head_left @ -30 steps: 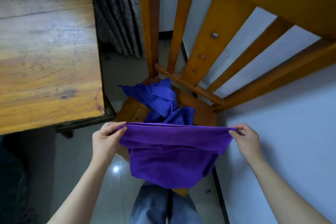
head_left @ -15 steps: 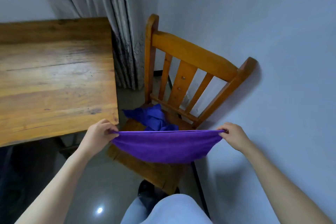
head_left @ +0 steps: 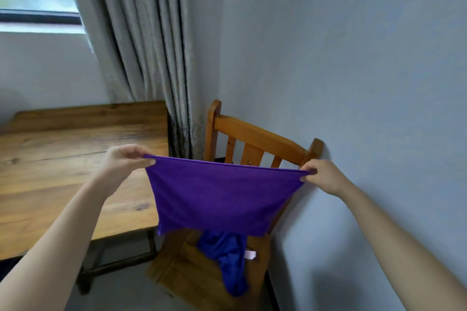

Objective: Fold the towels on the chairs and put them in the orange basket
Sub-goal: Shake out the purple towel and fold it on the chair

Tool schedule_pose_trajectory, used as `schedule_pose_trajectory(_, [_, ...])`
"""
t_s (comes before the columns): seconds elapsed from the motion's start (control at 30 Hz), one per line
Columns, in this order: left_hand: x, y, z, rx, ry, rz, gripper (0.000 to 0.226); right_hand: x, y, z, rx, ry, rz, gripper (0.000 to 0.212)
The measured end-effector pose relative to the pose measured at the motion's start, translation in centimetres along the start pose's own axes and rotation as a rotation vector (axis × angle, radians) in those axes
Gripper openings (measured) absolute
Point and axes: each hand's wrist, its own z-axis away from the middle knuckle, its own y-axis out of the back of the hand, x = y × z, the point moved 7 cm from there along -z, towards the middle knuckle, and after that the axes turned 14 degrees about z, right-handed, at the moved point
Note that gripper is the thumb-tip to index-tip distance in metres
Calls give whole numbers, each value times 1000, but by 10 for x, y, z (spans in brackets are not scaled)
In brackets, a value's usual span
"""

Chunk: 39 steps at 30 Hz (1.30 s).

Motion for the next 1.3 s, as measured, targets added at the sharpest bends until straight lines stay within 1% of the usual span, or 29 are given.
schedule_pose_trajectory(0.13, [40, 8, 0, 28, -103, 132, 37, -15, 48, 0, 112, -7, -459, 17])
schedule_pose_trajectory(0.23, [55, 7, -3, 19, -75, 321, 43, -26, 61, -3, 93, -9, -834, 17])
schedule_pose_trajectory(0.3, [61, 2, -4, 9, -55, 449, 42, -32, 66, -4, 94, -6, -1061, 18])
schedule_pose_trajectory(0.37, [68, -1, -3, 13, -61, 537, 37, -37, 70, -3, 113, 1, -1184, 20])
schedule_pose_trajectory(0.4, [71, -1, -2, 27, -68, 561, 34, -39, 71, -3, 123, 4, -1204, 20])
schedule_pose_trajectory(0.53, [78, 2, -3, 96, -66, 558, 17, -42, 73, -9, 161, -20, -1216, 17])
schedule_pose_trajectory(0.67, [80, 5, -5, 154, -55, 562, 22, -41, 77, -12, 250, -44, -1131, 16])
schedule_pose_trajectory(0.73, [80, 6, -4, 181, -77, 547, 19, -43, 79, -12, 296, -52, -1071, 17])
schedule_pose_trajectory(0.8, [81, 8, -2, 243, -176, 436, 18, -42, 77, -13, 298, -48, -1006, 17])
schedule_pose_trajectory(0.87, [80, 11, 3, 314, -311, 246, 18, -39, 68, -14, 247, -49, -949, 16])
schedule_pose_trajectory(0.97, [62, 11, 11, 365, -380, 150, 14, -30, 48, -12, 185, -74, -920, 14])
schedule_pose_trajectory(1.03, [43, 11, 13, 373, -344, 162, 17, -23, 37, -9, 183, -96, -895, 13])
schedule_pose_trajectory(1.17, [-2, 12, 22, 372, -196, 235, 21, -10, 9, -4, 147, -135, -809, 14])
schedule_pose_trajectory(1.27, [-27, 11, 38, 361, -91, 235, 20, 4, -19, -1, 98, -159, -732, 8])
schedule_pose_trajectory(1.3, [-34, 12, 46, 365, -70, 236, 19, 8, -28, 0, 82, -166, -707, 12])
